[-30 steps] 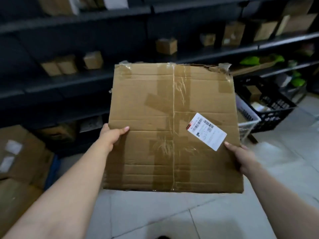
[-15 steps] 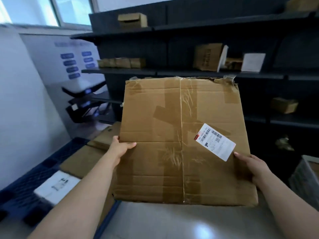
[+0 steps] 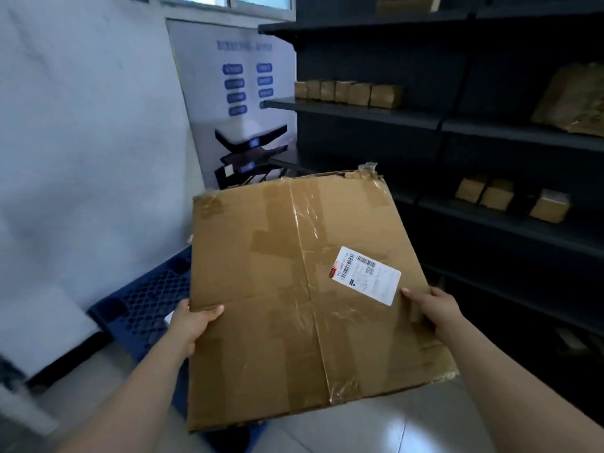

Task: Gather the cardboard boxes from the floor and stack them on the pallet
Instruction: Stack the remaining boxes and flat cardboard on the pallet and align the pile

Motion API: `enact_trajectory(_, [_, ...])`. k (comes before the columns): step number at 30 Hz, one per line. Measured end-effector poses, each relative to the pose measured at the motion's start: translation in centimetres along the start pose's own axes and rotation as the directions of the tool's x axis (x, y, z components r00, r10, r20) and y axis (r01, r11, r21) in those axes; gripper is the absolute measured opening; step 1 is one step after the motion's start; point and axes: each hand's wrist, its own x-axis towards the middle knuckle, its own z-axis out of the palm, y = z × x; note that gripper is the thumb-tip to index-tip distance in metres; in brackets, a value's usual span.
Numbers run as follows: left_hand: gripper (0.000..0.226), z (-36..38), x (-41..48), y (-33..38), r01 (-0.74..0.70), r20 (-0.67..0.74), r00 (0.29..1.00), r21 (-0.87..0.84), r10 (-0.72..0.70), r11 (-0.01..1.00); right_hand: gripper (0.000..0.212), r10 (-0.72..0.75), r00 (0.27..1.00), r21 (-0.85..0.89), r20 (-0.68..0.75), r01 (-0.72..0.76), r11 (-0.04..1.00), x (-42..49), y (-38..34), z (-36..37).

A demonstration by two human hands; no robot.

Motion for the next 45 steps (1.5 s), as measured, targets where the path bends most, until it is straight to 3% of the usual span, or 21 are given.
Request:
enact_trajectory(3, [0.080, -3.2, 3.1, -1.2, 0.068, -0.072, 0.995, -0.089, -0.074, 0.994, 0.073, -0.039, 0.997, -0.168, 0.071, 0.051, 0.984, 2.7, -3.2, 5.4])
enact_trajectory(7, [0.077, -6.1, 7.6, -3.1, 0.147, -0.212, 0.960, -0.167, -0.181, 0.975, 0.053, -0.095, 0.959, -0.353, 0.268, 0.189, 0.916, 7.8, -6.6, 12.5])
enact_trajectory(10, [0.056, -5.6, 9.1, -2.8, 0.169, -0.293, 0.929, -0.207, -0.226, 0.964, 0.046, -0.109, 0.892, -0.407, 0.439, 0.306, 0.861, 12.8, -8.5, 17.8])
enact_trajectory(16, [0.061, -1.4, 13.0, -3.9, 0.189, -0.551, 0.789, -0.200, -0.270, 0.961, 0.052, -0.028, 0.733, -0.414, 0.679, 0.414, 0.810, 24.9, -9.6, 25.5])
enact_trajectory(19, [0.054, 2.3, 14.8, -4.1, 0.214, -0.541, 0.779, -0.247, -0.318, 0.945, 0.052, 0.053, 0.698, -0.459, 0.714, 0.409, 0.789, 30.2, -10.0, 27.1])
enact_trajectory(23, [0.079, 5.8, 17.9, -7.2, 0.274, -0.549, 0.729, -0.313, -0.409, 0.909, 0.052, 0.097, 0.668, -0.483, 0.738, 0.423, 0.767, 36.6, -9.6, 29.6])
enact_trajectory(26, [0.077, 6.8, 21.1, -11.7, 0.294, -0.598, 0.672, -0.325, -0.437, 0.899, 0.054, 0.119, 0.642, -0.486, 0.758, 0.433, 0.760, 40.5, -6.9, 32.1])
enact_trajectory(33, [0.056, 10.0, 29.0, -16.3, 0.261, -0.660, 0.655, -0.259, -0.368, 0.930, 0.053, 0.088, 0.648, -0.478, 0.757, 0.456, 0.750, 48.0, 2.0, 37.3])
enact_trajectory(38, [0.052, 11.7, 32.8, -19.4, 0.316, -0.662, 0.649, -0.214, -0.375, 0.924, 0.051, 0.034, 0.666, -0.483, 0.745, 0.504, 0.716, 51.1, 6.8, 38.1])
enact_trajectory(42, [0.060, 12.2, 34.2, -21.3, 0.335, -0.716, 0.607, -0.162, -0.344, 0.928, 0.043, -0.051, 0.656, -0.489, 0.753, 0.610, 0.623, 51.6, 8.4, 37.8])
enact_trajectory(45, [0.065, 12.7, 34.8, -22.4, 0.341, -0.716, 0.619, -0.123, -0.322, 0.932, 0.044, -0.105, 0.624, -0.487, 0.775, 0.695, 0.529, 51.4, 9.2, 38.1])
